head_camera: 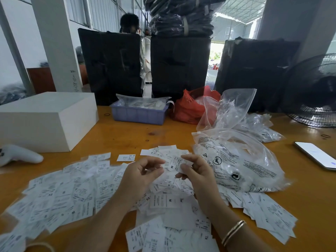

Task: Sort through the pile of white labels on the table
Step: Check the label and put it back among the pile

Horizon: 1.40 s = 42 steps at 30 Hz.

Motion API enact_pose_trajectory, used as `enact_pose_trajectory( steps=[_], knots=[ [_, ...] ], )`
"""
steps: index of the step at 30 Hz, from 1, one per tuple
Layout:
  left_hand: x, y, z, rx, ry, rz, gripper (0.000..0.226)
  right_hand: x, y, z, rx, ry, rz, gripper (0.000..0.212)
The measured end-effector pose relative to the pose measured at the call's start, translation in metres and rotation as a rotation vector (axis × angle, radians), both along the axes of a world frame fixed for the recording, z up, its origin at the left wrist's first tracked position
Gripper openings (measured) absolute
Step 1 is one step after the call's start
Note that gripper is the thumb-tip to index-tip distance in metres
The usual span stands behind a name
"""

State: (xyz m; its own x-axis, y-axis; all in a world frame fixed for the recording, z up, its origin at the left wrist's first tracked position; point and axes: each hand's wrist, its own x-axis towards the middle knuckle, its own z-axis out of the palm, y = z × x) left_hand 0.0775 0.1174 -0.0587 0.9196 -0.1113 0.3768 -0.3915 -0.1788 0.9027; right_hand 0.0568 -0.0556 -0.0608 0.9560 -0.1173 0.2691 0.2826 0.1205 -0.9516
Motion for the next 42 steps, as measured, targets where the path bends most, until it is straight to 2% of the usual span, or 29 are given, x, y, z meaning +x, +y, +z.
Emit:
enact_pose_trajectory(
  steps=[23,36,42],
  knots=[
    [0.0010,0.0005,-0.0042,0.035,-0.047,-0.032,0.029,-0.0024,0.0056,-0.0008,-0.067,-0.012,0.095,0.019],
    [0.0021,-0.0016,-0.0043,0.045,0.021,-0.011,0.023,-0.0015,0.0067,-0.0042,-0.276,0.019,0.108,0.022],
    [0.0019,-0.0011,-0.0042,0.040,0.000,-0.008,0.023,-0.0019,0.0051,-0.0036,-0.282,0.009,0.094,0.024]
  ],
)
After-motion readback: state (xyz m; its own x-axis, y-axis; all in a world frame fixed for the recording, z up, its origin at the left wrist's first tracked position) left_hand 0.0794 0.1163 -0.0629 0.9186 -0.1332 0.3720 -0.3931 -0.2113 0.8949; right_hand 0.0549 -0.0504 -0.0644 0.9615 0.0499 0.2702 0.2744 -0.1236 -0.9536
